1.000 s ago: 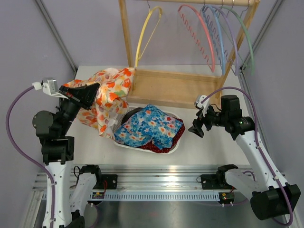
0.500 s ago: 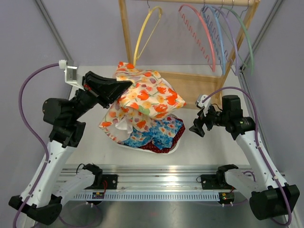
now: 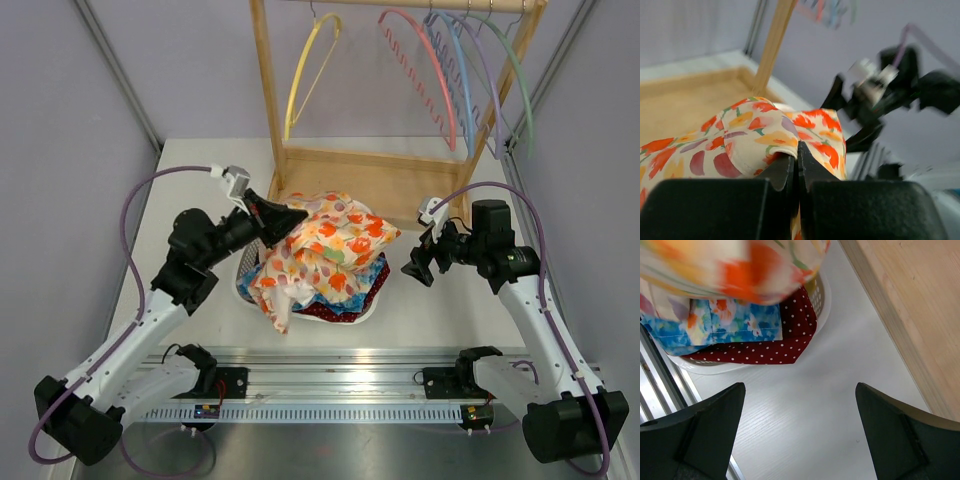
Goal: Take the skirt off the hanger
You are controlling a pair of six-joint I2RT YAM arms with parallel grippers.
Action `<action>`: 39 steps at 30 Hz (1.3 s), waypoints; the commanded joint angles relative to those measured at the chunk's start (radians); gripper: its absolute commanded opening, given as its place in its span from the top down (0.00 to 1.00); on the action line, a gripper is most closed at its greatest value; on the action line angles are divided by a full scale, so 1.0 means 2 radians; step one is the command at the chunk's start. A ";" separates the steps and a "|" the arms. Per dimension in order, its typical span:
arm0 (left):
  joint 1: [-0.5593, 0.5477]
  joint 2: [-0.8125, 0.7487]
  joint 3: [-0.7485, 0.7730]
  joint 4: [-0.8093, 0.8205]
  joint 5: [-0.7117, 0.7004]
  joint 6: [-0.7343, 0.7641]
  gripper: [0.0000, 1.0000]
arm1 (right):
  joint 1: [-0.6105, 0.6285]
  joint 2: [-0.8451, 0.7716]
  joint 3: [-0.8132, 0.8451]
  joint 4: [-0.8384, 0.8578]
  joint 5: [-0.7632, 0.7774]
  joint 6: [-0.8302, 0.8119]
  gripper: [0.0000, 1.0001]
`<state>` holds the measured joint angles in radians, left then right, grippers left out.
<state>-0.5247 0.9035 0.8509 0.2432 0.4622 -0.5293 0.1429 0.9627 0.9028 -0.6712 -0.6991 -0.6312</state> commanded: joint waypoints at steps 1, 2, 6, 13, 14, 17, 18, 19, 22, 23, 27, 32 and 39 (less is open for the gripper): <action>-0.001 -0.015 -0.052 -0.029 -0.018 0.111 1.00 | -0.005 -0.007 0.001 0.015 -0.002 -0.003 0.01; -0.001 -0.017 -0.063 -0.036 -0.017 0.122 1.00 | -0.005 -0.007 0.001 0.015 -0.001 -0.004 0.00; -0.001 -0.029 -0.076 -0.144 -0.045 0.188 1.00 | -0.009 -0.006 0.001 0.013 -0.002 -0.007 0.01; -0.001 0.020 -0.093 -0.228 -0.052 0.177 0.96 | -0.013 -0.003 0.003 0.011 0.002 -0.008 0.01; -0.001 0.045 -0.096 -0.230 -0.051 0.170 0.93 | -0.015 -0.003 0.003 0.011 0.001 -0.007 0.00; -0.001 0.063 -0.093 -0.234 -0.075 0.154 0.86 | -0.019 -0.004 0.004 0.012 0.004 -0.006 0.00; -0.001 0.056 -0.090 -0.237 -0.091 0.155 0.76 | -0.021 -0.005 0.007 0.012 0.005 -0.005 0.00; -0.001 0.046 -0.088 -0.238 -0.096 0.158 0.72 | -0.022 -0.007 0.009 0.011 0.007 -0.003 0.01; -0.001 -0.017 -0.080 -0.228 -0.104 0.175 0.51 | -0.025 -0.017 0.023 0.006 0.017 0.003 0.01; -0.001 -0.037 -0.078 -0.226 -0.102 0.178 0.42 | -0.025 -0.021 0.026 0.004 0.021 0.003 0.00; -0.001 -0.112 -0.058 -0.226 -0.108 0.195 0.13 | -0.025 -0.034 0.057 -0.039 0.048 0.001 0.00; -0.001 -0.172 -0.027 -0.261 -0.131 0.215 0.01 | -0.025 -0.046 0.087 -0.071 0.144 0.068 0.01; -0.001 -0.256 -0.041 -0.297 -0.309 0.217 0.01 | -0.030 -0.071 0.112 -0.061 0.283 0.196 0.01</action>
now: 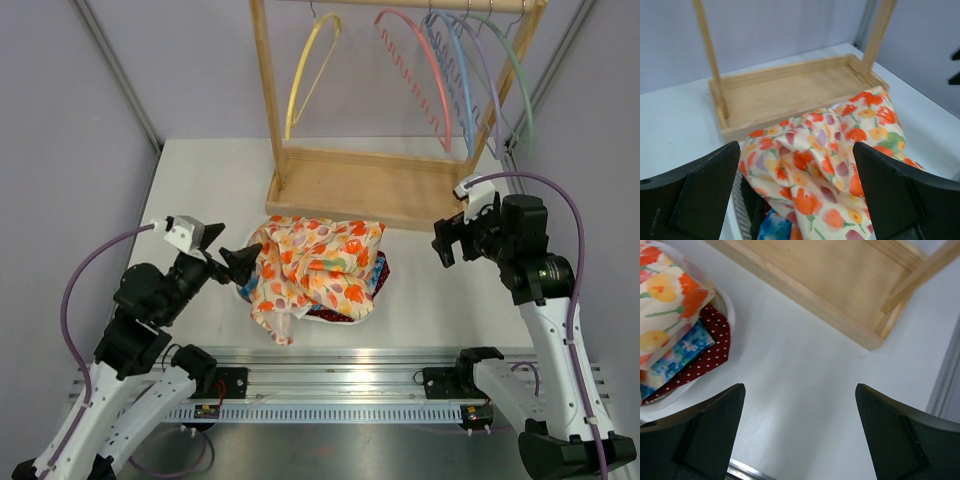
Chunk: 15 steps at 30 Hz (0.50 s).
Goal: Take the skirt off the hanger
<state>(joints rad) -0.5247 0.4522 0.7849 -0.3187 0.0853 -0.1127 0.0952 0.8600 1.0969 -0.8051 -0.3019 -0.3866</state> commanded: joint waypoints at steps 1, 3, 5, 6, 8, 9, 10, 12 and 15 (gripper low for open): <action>-0.001 -0.039 -0.027 -0.018 -0.152 0.005 0.01 | -0.014 -0.024 0.012 0.015 0.097 0.068 0.01; -0.001 -0.059 -0.040 -0.035 -0.246 -0.011 0.01 | -0.018 -0.033 -0.001 0.030 0.127 0.069 0.00; -0.001 -0.066 -0.053 -0.054 -0.311 -0.018 0.01 | -0.024 -0.033 -0.006 0.043 0.165 0.086 0.01; -0.001 -0.070 -0.059 -0.057 -0.322 -0.017 0.01 | -0.027 -0.028 -0.008 0.049 0.184 0.103 0.01; -0.001 -0.073 -0.073 -0.063 -0.347 -0.016 0.01 | -0.036 -0.024 -0.008 0.063 0.233 0.148 0.00; -0.001 -0.077 -0.079 -0.065 -0.352 -0.017 0.01 | -0.041 -0.024 -0.012 0.070 0.250 0.161 0.00; -0.001 -0.080 -0.082 -0.065 -0.355 -0.019 0.01 | -0.043 -0.026 -0.016 0.078 0.288 0.182 0.01; -0.001 -0.085 -0.089 -0.059 -0.354 -0.017 0.01 | -0.043 -0.035 -0.031 0.103 0.319 0.190 0.01; -0.001 -0.091 -0.092 -0.058 -0.353 -0.014 0.01 | -0.044 -0.046 -0.043 0.113 0.331 0.190 0.01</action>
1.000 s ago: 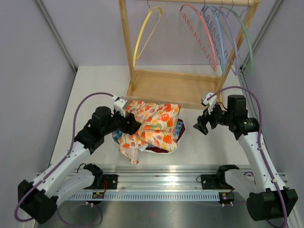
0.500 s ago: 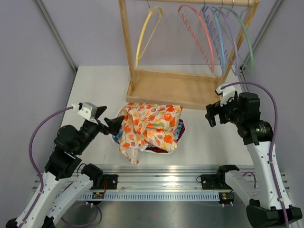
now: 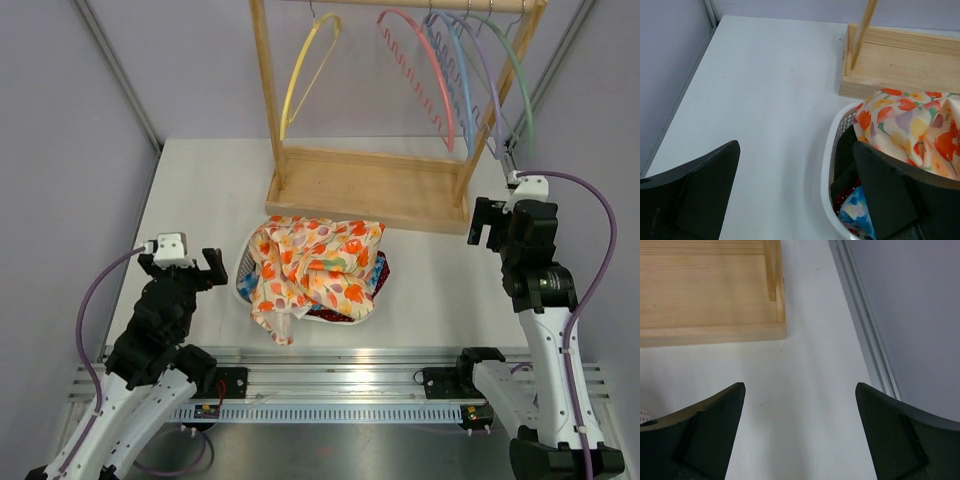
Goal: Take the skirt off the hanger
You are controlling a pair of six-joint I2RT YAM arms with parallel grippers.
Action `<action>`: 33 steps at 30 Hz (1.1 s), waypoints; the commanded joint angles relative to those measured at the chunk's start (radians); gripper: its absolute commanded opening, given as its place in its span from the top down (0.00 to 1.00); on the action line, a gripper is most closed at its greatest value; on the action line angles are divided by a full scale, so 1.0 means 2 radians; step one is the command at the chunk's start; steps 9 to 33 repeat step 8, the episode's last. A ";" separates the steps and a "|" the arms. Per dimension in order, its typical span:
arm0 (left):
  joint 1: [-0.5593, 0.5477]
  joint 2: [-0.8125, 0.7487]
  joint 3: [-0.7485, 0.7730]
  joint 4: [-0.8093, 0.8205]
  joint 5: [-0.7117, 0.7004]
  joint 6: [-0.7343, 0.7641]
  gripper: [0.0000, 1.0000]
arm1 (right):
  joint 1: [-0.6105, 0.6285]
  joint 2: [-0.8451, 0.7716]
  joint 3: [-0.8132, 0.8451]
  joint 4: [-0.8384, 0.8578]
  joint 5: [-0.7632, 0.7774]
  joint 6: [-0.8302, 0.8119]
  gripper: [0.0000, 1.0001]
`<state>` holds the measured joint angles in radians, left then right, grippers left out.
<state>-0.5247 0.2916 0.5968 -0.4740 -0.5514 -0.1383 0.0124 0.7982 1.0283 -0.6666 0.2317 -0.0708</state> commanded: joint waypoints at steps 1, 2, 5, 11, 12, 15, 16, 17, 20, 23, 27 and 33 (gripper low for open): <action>-0.001 -0.014 0.001 0.018 -0.036 -0.001 0.01 | -0.019 -0.017 -0.012 0.049 0.066 0.032 0.00; -0.001 -0.016 0.001 0.016 -0.037 -0.001 0.01 | -0.022 -0.019 -0.016 0.052 0.066 0.032 0.00; -0.001 -0.025 -0.001 0.017 -0.035 -0.001 0.01 | -0.031 -0.024 -0.029 0.061 0.070 0.031 0.01; -0.001 -0.032 -0.005 0.019 -0.034 0.002 0.01 | -0.044 -0.022 -0.020 0.057 0.048 0.013 0.00; -0.001 -0.032 -0.005 0.019 -0.034 0.002 0.01 | -0.044 -0.022 -0.020 0.057 0.048 0.013 0.00; -0.001 -0.032 -0.005 0.019 -0.034 0.002 0.01 | -0.044 -0.022 -0.020 0.057 0.048 0.013 0.00; -0.001 -0.032 -0.005 0.019 -0.034 0.002 0.01 | -0.044 -0.022 -0.020 0.057 0.048 0.013 0.00; -0.001 -0.032 -0.005 0.019 -0.034 0.002 0.01 | -0.044 -0.022 -0.020 0.057 0.048 0.013 0.00; -0.001 -0.032 -0.005 0.019 -0.034 0.002 0.01 | -0.044 -0.022 -0.020 0.057 0.048 0.013 0.00; -0.001 -0.032 -0.005 0.019 -0.034 0.002 0.01 | -0.044 -0.022 -0.020 0.057 0.048 0.013 0.00; -0.001 -0.032 -0.005 0.019 -0.034 0.002 0.01 | -0.044 -0.022 -0.020 0.057 0.048 0.013 0.00; -0.001 -0.032 -0.005 0.019 -0.034 0.002 0.01 | -0.044 -0.022 -0.020 0.057 0.048 0.013 0.00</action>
